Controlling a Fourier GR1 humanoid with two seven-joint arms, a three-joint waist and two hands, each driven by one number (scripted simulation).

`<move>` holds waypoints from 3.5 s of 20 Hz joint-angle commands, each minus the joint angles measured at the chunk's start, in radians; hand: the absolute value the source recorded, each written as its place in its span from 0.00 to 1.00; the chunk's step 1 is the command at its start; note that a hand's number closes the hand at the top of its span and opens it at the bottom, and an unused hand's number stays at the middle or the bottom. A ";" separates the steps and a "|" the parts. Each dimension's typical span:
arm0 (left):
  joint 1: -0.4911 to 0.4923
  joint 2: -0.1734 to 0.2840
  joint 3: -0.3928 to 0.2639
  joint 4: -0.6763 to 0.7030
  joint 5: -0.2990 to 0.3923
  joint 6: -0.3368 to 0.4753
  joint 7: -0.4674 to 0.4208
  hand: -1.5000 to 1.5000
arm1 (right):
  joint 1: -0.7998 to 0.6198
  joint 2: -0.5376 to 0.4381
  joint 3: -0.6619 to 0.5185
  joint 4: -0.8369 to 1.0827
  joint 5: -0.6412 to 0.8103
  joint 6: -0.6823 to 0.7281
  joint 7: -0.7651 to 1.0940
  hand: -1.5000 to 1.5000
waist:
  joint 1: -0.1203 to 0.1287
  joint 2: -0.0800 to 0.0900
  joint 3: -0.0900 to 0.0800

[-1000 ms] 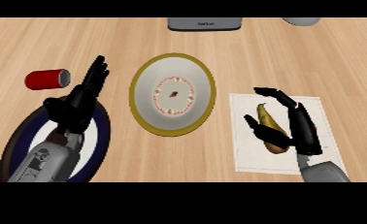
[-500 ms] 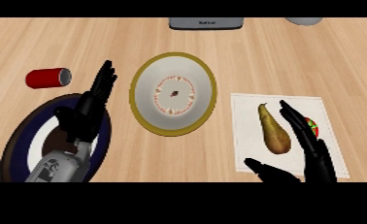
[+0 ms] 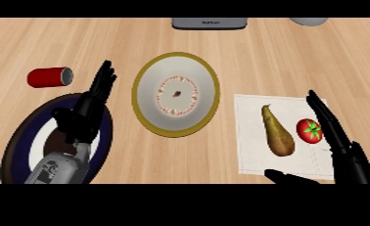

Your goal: Pick the pear from the placemat and place it in the bowl

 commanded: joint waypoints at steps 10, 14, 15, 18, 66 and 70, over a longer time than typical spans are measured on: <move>0.065 -0.004 0.034 -0.041 -0.050 -0.045 0.007 0.50 | -0.125 -0.015 -0.048 0.058 -0.016 0.319 0.358 0.00 | 0.006 0.001 0.002; 0.092 -0.072 0.026 -0.062 -0.087 -0.046 0.001 0.50 | -0.142 0.028 -0.080 0.141 -0.033 0.349 0.263 0.00 | 0.006 0.001 0.002; 0.020 -0.001 0.103 -0.094 -0.028 -0.091 0.107 0.50 | -0.058 -0.003 -0.095 0.146 -0.040 0.323 0.177 0.00 | 0.003 0.001 0.003; 0.077 -0.083 0.062 -0.111 -0.113 -0.062 0.074 0.50 | -0.108 0.078 -0.094 0.192 -0.004 0.340 0.180 0.00 | 0.005 0.001 0.002; 0.000 -0.249 0.183 -0.046 -0.268 -0.194 0.120 0.50 | -0.261 0.209 -0.183 0.810 0.199 0.285 -0.296 1.00 | 0.013 0.003 0.003; 0.054 -0.234 0.204 -0.015 -0.269 -0.217 0.040 0.50 | -0.176 0.224 -0.145 0.719 0.210 0.294 -0.316 1.00 | 0.004 0.002 0.002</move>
